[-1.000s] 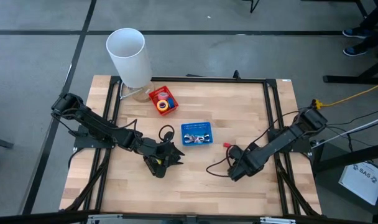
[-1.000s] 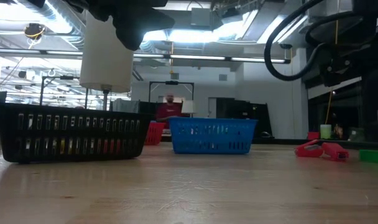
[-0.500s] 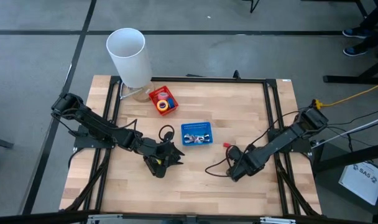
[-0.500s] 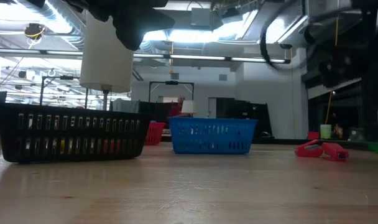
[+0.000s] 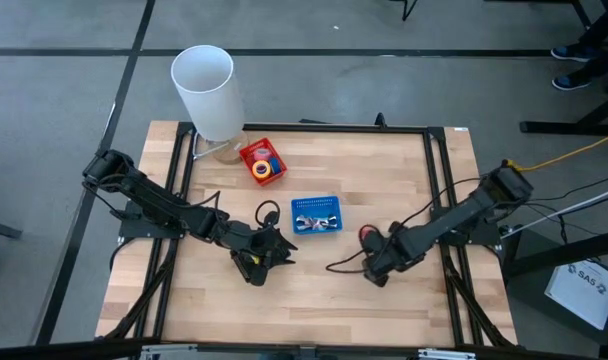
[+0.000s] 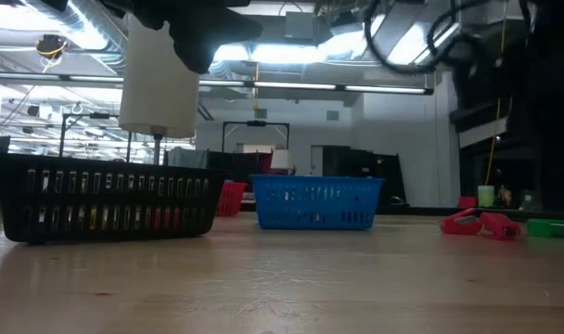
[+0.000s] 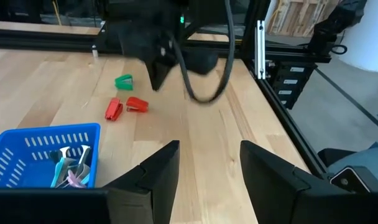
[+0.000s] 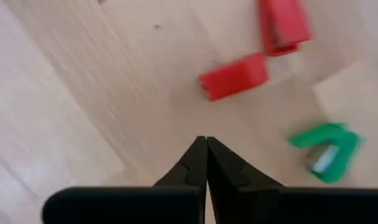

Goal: Pick and place Stapler, Stapler remover, tape
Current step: Put the green stapler into the black basket

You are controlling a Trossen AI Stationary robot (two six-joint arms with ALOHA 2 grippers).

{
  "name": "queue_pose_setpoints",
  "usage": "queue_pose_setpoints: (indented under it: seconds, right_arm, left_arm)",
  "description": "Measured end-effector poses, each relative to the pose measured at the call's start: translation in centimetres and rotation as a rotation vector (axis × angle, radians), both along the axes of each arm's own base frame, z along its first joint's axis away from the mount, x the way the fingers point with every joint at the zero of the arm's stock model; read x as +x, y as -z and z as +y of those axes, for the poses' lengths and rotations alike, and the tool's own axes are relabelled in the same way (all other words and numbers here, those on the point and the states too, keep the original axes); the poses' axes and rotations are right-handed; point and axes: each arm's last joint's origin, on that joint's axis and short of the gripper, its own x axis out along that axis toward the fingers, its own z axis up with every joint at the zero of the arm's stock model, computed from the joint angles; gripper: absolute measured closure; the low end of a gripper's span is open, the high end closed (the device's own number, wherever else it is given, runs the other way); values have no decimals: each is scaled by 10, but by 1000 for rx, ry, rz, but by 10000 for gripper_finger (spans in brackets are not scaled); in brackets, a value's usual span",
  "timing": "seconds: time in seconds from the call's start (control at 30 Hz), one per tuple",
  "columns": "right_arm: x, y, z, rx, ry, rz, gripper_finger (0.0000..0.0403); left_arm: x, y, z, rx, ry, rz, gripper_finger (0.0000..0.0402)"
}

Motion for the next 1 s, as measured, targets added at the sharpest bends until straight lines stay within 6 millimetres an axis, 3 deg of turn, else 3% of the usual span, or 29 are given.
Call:
queue_pose_setpoints:
  seconds: [0.23,0.37,0.6,0.8,1.0]
  right_arm:
    - [-32,-44,-23,-155,86,-104,380]
    - [-56,-53,-32,-153,146,-192,357]
    - [-91,-25,-46,-37,335,-222,273]
    - [-92,8,-44,137,337,-254,195]
    - [-97,19,-48,136,389,-235,173]
  left_arm:
    - [0,0,0,1,0,3,240]
    - [0,0,0,1,0,2,239]
    - [0,0,0,2,0,4,240]
    - [0,0,0,15,4,2,241]
    - [0,0,0,18,6,-2,240]
